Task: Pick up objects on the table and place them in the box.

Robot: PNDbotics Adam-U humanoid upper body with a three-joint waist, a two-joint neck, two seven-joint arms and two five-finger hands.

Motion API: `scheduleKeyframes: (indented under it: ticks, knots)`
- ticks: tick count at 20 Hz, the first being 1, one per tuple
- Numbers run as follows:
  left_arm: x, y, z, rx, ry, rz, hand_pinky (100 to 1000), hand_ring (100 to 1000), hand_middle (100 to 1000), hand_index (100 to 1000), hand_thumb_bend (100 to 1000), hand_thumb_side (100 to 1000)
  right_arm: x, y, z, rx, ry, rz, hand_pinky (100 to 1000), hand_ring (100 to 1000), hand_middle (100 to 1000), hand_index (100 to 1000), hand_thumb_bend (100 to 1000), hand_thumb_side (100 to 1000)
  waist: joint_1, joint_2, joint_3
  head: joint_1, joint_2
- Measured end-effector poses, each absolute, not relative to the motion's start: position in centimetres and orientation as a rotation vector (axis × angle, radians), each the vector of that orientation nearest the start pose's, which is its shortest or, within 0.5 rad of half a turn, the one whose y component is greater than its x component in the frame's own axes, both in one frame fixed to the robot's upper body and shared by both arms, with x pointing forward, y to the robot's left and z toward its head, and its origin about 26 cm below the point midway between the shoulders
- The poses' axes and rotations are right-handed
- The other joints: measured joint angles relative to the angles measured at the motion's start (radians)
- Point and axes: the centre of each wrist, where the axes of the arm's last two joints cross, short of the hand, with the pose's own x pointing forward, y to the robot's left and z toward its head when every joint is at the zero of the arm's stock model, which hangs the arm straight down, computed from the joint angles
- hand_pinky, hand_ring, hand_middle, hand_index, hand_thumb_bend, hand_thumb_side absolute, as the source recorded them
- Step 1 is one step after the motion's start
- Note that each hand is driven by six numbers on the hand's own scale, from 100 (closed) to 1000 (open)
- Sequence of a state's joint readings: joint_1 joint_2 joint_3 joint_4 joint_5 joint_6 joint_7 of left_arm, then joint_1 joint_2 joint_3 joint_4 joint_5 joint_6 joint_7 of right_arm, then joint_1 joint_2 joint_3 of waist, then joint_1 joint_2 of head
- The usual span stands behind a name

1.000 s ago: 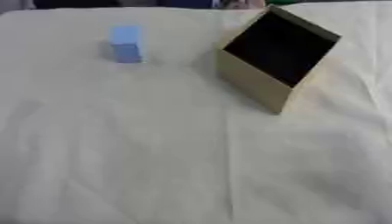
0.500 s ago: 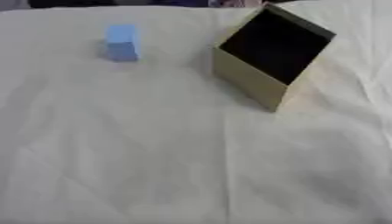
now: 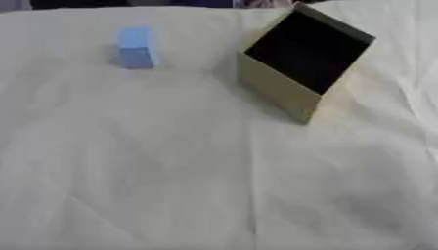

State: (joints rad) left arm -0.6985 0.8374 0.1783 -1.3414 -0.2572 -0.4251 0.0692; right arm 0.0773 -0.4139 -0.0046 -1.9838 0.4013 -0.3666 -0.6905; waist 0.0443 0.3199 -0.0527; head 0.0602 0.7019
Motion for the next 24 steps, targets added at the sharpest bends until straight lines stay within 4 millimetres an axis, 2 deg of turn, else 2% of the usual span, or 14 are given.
scheduleKeyframes:
  ticks: [7, 12, 15, 16, 17, 19, 24]
  knots:
    - [40.3, 44.4, 32.4, -1.594, 3.042, 1.215, 915, 876, 773, 908, 146, 874, 24.9, -30.9, 10.9, -0.878, -2.424, 0.073, 663, 814, 637, 748, 100, 807, 0.009, 0.006, -0.011, 0.009, -0.009]
    - [42.5, 44.3, 31.9, -1.66, 2.954, 1.453, 923, 893, 795, 921, 170, 874, 25.1, -30.8, 11.1, -0.866, -2.43, 0.084, 662, 814, 637, 748, 100, 808, 0.016, 0.014, -0.021, 0.01, -0.018]
    - [43.4, 44.0, 31.7, -1.677, 2.896, 1.577, 930, 910, 817, 926, 221, 869, 25.1, -30.7, 11.1, -0.86, -2.431, 0.094, 662, 814, 637, 748, 100, 809, 0.016, 0.02, -0.029, 0.014, -0.028]
    - [43.6, 43.9, 31.6, -1.68, 2.872, 1.624, 941, 926, 836, 941, 281, 871, 25.1, -30.7, 11.2, -0.86, -2.432, 0.095, 662, 815, 636, 748, 100, 810, 0.017, 0.022, -0.031, 0.016, -0.031]
    - [43.9, 43.8, 31.5, -1.68, 2.848, 1.675, 941, 926, 836, 941, 281, 871, 25.1, -30.7, 11.2, -0.859, -2.434, 0.096, 662, 815, 636, 748, 100, 810, 0.019, 0.024, -0.033, 0.017, -0.036]
    - [44.3, 43.7, 31.5, -1.674, 2.804, 1.781, 948, 940, 854, 949, 367, 861, 25.2, -30.6, 11.3, -0.856, -2.438, 0.098, 662, 815, 636, 749, 100, 810, 0.023, 0.027, -0.038, 0.02, -0.041]
    - [45.5, 42.7, 31.8, -1.658, 2.703, 2.022, 957, 953, 877, 961, 436, 849, 25.3, -30.5, 11.3, -0.846, -2.444, 0.103, 662, 816, 636, 749, 100, 810, 0.025, 0.039, -0.052, 0.029, -0.054]
